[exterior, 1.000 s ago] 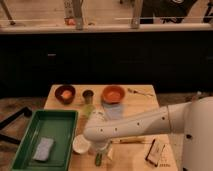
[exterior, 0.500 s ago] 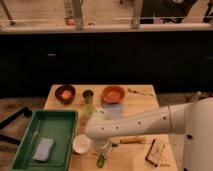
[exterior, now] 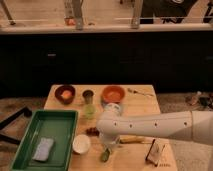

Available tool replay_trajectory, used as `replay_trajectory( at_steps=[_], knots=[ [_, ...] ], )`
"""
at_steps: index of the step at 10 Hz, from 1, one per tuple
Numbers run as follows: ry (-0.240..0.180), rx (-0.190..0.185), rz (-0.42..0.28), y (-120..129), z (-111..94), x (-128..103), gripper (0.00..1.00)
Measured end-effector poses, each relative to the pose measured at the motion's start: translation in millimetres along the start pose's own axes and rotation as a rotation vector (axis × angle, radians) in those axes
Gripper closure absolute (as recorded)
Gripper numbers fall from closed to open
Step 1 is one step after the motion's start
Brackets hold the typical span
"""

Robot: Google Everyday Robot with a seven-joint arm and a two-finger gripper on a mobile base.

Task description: Place pepper in red bowl

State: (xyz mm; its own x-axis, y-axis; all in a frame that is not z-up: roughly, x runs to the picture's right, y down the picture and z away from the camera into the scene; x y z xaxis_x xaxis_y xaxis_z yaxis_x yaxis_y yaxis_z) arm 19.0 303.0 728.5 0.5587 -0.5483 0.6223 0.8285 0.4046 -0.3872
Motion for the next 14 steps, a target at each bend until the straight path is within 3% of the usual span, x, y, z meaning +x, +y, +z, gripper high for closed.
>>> replay_trajectory(
  at_steps=[3,7,14],
  knots=[
    [0.066,0.054,0.049,7,-28,8,1.0],
    [0.126,0.096,0.083,-15,-58,26,1.0],
    [0.129,0.096,0.082,-19,-62,31,1.0]
  ],
)
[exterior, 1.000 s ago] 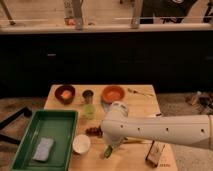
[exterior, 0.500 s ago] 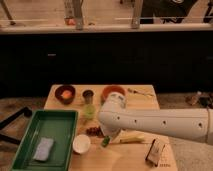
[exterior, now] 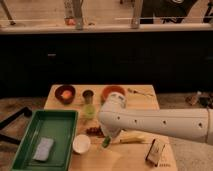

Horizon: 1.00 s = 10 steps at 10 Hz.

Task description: Place pepper in red bowl

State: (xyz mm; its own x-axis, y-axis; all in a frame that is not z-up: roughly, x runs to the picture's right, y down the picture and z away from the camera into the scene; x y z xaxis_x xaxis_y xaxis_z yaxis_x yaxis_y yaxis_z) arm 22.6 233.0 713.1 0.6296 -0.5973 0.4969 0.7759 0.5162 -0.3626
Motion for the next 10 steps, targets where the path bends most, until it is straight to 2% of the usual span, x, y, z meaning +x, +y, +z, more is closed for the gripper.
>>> replay_trajectory(
  at_steps=[2,5,10],
  knots=[
    [0.006,0.003,0.021,-1,2,5,1.0],
    [0.011,0.007,0.024,-33,7,27,1.0],
    [0.015,0.005,0.041,-63,12,56,1.0]
  ],
)
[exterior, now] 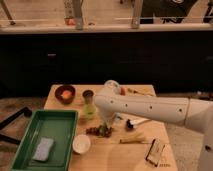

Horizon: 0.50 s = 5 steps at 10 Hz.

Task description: Place pepper in red bowl

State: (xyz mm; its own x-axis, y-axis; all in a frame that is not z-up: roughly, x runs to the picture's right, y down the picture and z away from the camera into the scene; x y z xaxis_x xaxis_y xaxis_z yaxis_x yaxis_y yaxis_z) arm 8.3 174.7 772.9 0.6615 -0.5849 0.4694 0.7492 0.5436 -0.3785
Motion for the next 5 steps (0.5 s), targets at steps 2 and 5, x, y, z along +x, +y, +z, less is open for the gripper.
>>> replay_trajectory(
  at_steps=[2,5],
  knots=[
    [0.009,-0.002,0.013,-13,0,17,1.0],
    [0.022,-0.007,0.024,-37,-1,41,1.0]
  ],
)
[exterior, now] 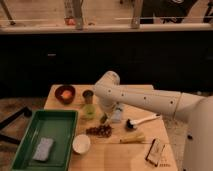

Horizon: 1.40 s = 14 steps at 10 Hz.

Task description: Place pepper in red bowl

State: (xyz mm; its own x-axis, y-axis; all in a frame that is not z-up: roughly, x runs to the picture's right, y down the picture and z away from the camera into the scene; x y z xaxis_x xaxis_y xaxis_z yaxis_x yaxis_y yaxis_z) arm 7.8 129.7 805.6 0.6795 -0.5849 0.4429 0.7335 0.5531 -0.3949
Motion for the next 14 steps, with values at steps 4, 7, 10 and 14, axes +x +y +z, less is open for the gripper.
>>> replay_trajectory(
  at_steps=[4,7,10,14],
  knots=[
    [0.004,-0.003,0.012,-27,0,23,1.0],
    [0.0,-0.003,0.027,-36,0,41,1.0],
    [-0.002,-0.005,0.027,-35,0,40,1.0],
    [0.006,-0.015,0.044,-41,10,47,1.0]
  ],
)
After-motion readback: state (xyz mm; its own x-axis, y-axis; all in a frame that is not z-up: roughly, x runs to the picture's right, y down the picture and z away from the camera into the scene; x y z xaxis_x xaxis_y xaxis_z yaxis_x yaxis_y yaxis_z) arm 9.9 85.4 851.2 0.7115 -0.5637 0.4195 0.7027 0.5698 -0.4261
